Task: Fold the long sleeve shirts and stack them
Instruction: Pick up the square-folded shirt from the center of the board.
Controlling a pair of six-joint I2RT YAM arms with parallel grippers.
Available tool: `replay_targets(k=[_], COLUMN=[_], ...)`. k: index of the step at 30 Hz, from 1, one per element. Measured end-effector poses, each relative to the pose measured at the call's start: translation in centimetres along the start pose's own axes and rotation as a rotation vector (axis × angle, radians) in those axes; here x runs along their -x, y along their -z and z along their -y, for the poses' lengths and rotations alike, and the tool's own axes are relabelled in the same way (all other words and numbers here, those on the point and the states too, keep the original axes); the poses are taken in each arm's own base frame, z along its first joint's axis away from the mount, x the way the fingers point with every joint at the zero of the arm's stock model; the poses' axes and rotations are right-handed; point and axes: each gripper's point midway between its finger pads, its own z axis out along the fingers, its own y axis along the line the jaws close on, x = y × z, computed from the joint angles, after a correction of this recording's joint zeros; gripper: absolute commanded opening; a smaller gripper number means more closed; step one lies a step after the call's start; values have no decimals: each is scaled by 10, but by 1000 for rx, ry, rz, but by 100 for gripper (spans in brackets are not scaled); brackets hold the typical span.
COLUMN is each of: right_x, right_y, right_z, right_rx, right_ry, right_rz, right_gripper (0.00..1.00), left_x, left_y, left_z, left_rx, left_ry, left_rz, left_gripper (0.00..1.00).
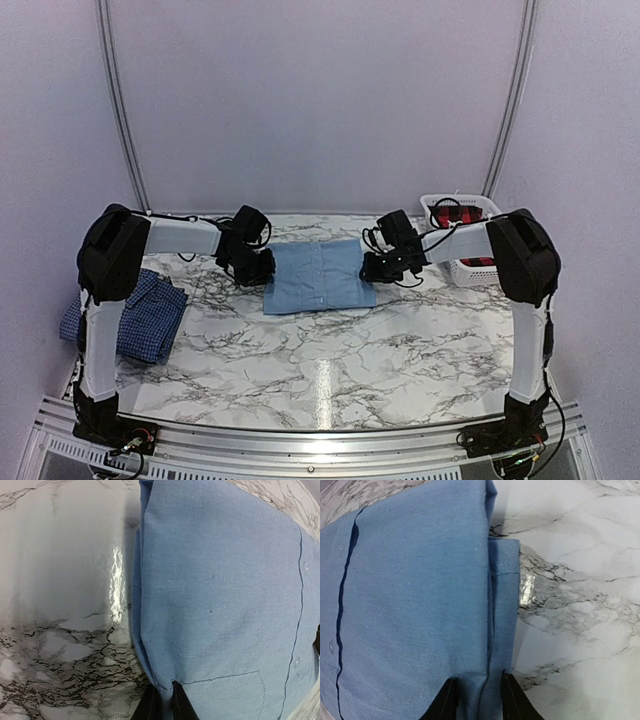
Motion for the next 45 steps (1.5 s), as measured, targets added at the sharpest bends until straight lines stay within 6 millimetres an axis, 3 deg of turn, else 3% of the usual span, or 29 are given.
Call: replay_targets(k=[3,13,17,23,34,36,41,45], right_x=[0,1,2,4,3,3,4,3], right_y=[0,0,0,1,-1,-1,-1,0], right_z=[3,4,7,13,15,16,17,15], right_rx=[-13,-18,-21,-31,-26,-24,-19,-6], right_ry=[-1,-3,-10,-18,-21,-21,-24,-21], right_rz=[2,3,4,8,16,18,25,24], right_gripper=[32,0,0,0,0,0,0,13], left_x=[0,1,3,3,6,6,5,5], left_y=[0,4,6,6,-7,-10,-16,-16], left_z=[0,-6,-8,-4,14,19,24,24], left_rx=[-1,-3,-7,-26,-78,-86,-97,-100], left_ry=[-1,13,21,21,35,36,54,66], left_rz=[-2,-1,0,-6,8,11,16,18], left_gripper=[19,40,47,48,35,29,0,0])
